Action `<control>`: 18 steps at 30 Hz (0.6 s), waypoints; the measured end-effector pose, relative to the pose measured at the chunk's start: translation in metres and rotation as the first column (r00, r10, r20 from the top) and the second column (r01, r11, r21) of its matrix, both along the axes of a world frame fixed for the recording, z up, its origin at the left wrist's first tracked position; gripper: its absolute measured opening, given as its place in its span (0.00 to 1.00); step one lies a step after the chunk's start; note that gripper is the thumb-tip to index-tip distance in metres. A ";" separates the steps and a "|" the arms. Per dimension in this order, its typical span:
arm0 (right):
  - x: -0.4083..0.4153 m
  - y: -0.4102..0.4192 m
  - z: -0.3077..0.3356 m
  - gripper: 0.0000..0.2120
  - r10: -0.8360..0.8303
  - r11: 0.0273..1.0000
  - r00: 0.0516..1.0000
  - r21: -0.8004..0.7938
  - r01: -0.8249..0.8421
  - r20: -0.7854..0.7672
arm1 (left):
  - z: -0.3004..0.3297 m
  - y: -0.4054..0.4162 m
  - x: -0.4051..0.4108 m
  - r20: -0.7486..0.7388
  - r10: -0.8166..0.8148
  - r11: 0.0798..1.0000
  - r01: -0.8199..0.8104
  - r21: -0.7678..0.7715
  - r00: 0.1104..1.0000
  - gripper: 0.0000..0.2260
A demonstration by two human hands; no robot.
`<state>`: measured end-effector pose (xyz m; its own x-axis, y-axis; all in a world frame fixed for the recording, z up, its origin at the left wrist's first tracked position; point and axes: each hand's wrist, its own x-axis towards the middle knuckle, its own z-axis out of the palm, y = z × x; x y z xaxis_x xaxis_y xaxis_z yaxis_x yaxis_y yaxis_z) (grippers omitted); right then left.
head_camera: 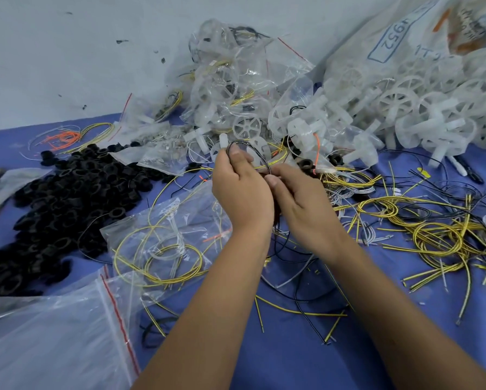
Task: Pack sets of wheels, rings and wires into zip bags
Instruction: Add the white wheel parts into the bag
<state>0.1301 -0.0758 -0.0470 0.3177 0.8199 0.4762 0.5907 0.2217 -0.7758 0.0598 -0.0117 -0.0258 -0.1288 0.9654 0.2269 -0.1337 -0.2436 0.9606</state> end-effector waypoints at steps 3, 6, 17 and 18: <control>-0.005 0.002 -0.001 0.07 0.017 0.998 0.982 0.069 -0.005 -0.186 | -0.002 0.000 -0.004 0.016 -0.038 0.999 0.039 -0.011 0.999 0.17; -0.006 0.005 -0.003 0.06 0.008 0.995 0.951 0.098 0.023 -0.310 | -0.007 -0.002 -0.009 0.075 -0.139 0.987 0.144 -0.070 0.987 0.19; 0.007 0.007 -0.002 0.14 -0.112 0.986 0.890 0.065 0.156 -0.441 | -0.027 0.014 -0.051 -0.591 0.036 0.999 -0.020 0.032 0.806 0.15; 0.007 0.007 -0.002 0.15 -0.092 0.989 0.877 0.062 0.137 -0.472 | -0.032 0.015 -0.054 -0.695 0.007 1.000 0.010 0.021 0.719 0.18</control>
<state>0.1372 -0.0690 -0.0490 0.6106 0.7247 0.3193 0.1904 0.2570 -0.9475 0.0056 0.0032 -0.0578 0.0751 0.9591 0.2730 0.5693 -0.2660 0.7779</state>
